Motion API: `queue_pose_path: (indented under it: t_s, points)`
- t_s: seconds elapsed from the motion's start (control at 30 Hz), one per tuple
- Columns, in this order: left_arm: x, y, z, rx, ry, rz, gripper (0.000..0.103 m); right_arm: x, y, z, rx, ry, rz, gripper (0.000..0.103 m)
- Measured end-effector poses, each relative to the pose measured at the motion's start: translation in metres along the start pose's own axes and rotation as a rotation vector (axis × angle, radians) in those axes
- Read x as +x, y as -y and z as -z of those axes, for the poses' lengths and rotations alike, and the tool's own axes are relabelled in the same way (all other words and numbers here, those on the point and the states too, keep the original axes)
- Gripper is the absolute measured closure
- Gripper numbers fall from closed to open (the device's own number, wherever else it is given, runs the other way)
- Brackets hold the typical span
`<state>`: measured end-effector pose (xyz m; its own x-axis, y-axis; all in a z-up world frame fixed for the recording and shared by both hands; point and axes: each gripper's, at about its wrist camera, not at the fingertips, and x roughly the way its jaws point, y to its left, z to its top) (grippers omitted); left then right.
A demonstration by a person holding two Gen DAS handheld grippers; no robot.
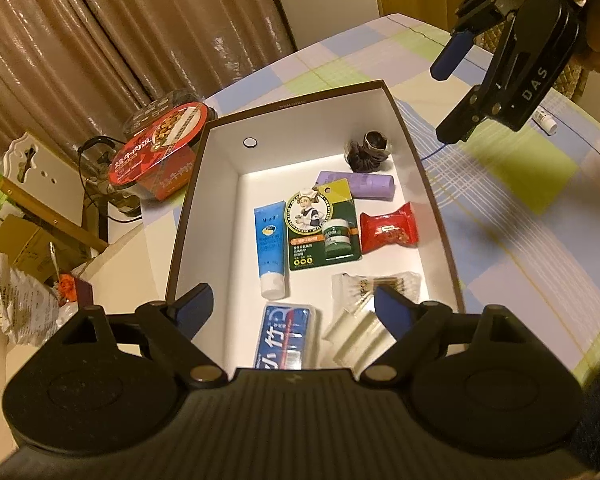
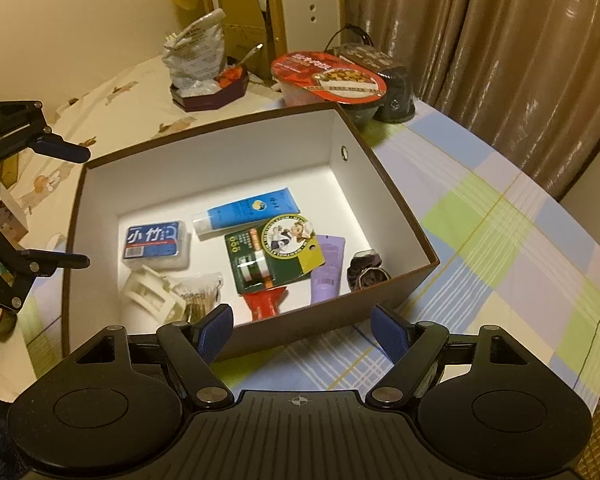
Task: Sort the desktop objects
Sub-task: 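Withdraw both tools upward out of the box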
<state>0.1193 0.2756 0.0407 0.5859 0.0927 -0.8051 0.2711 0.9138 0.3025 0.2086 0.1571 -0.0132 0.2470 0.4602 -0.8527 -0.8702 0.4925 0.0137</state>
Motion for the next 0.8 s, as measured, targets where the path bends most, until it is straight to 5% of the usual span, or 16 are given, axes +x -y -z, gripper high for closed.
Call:
queue_pose_path:
  t_s: [0.8]
  points:
    - [-0.063,0.071,0.024,-0.096,-0.037,-0.101,0.013,-0.049,-0.009,0.052,-0.081,0.079,-0.105,0.024]
